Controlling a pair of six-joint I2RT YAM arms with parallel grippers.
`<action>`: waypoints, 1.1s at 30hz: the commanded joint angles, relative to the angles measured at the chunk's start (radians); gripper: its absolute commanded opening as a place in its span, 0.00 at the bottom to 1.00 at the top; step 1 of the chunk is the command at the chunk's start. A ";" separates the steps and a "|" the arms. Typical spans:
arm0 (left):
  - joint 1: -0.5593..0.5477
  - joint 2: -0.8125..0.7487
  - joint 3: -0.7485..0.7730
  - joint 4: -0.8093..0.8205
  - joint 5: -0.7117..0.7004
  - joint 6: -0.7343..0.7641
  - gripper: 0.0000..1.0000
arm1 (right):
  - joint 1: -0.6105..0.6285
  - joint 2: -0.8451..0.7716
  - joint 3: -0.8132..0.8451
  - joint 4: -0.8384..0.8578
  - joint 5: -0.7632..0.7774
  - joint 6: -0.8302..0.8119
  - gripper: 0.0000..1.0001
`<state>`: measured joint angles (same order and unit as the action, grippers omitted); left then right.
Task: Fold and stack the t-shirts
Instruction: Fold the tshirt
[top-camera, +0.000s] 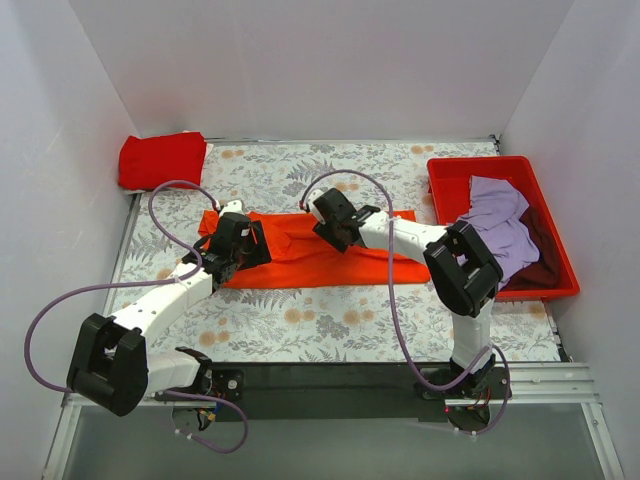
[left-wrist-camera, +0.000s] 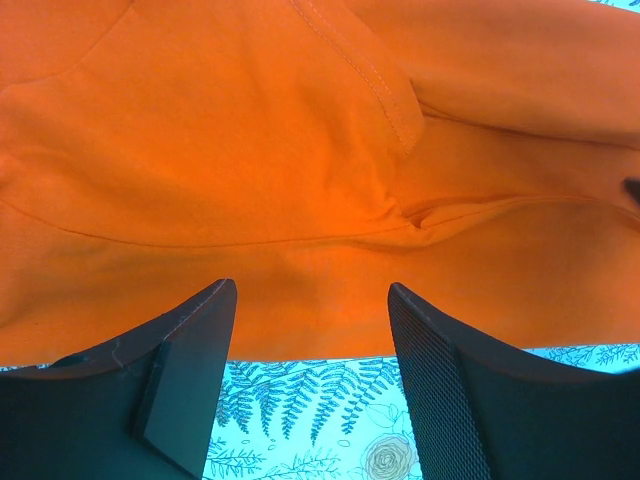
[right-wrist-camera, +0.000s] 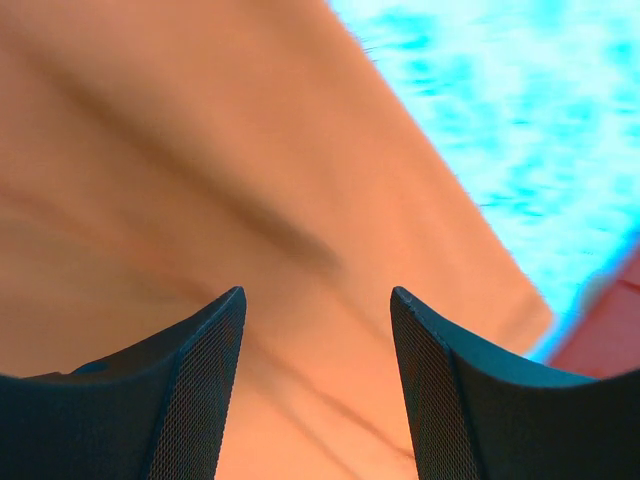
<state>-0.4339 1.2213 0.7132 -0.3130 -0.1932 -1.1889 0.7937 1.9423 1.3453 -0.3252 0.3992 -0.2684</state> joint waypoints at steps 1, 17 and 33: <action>-0.002 -0.020 -0.003 0.011 -0.028 0.012 0.61 | -0.068 -0.017 0.077 0.025 0.138 -0.057 0.66; -0.003 -0.005 0.003 -0.015 -0.078 -0.009 0.60 | -0.185 -0.348 -0.270 0.020 -0.083 0.208 0.64; 0.270 0.125 0.054 -0.178 -0.138 -0.172 0.47 | -0.381 -0.513 -0.623 0.063 -0.270 0.524 0.59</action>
<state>-0.2325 1.3193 0.7364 -0.4561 -0.3679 -1.3281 0.4568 1.4582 0.7570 -0.3012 0.1692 0.1883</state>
